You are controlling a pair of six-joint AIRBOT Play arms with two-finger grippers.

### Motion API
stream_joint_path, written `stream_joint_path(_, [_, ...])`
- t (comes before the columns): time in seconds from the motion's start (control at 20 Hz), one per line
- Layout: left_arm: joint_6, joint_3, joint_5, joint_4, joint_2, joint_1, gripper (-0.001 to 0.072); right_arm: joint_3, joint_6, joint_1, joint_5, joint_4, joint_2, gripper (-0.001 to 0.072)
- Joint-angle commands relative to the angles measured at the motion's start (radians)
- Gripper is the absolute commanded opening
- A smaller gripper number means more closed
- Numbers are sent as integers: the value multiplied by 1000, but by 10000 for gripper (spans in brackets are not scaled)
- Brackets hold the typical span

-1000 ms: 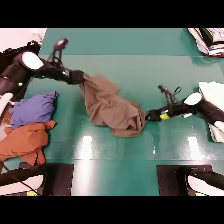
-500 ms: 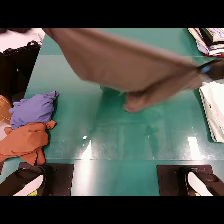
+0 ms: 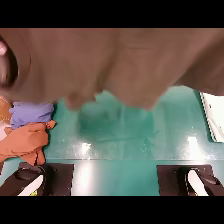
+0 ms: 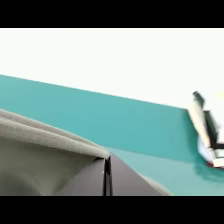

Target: Fold the shirts.

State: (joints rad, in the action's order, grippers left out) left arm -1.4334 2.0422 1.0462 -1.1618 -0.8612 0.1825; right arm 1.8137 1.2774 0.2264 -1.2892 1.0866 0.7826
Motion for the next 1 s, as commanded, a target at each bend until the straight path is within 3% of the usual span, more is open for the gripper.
stream_joint_path(0.0, [-2, -54, 43, -42, -9, -1, 21, 175, 2, 17, -104, 5, 103, 15])
stream_joint_path(0.2, [-3, -246, 103, -142, -113, -1, 22, 255, 24, -105, -213, 17, 325, 15])
stream_joint_path(0.45, [-2, -429, 103, -188, -401, -1, 22, 56, 26, -289, -157, 168, 594, 15])
stream_joint_path(0.8, [-10, -435, -177, -230, -771, -3, 24, -62, 26, -391, 79, 196, 909, 16])
stream_joint_path(0.85, [-10, -435, -183, -230, -793, -3, 105, -62, 26, -393, 92, 196, 932, 17])
stream_joint_path(0.9, [-12, -435, -180, -230, -805, -3, 361, -62, 26, -393, 99, 195, 946, 17])
stream_joint_path(0.95, [-18, -435, -174, -231, -808, -3, 552, -62, 27, -393, 106, 194, 956, 22])
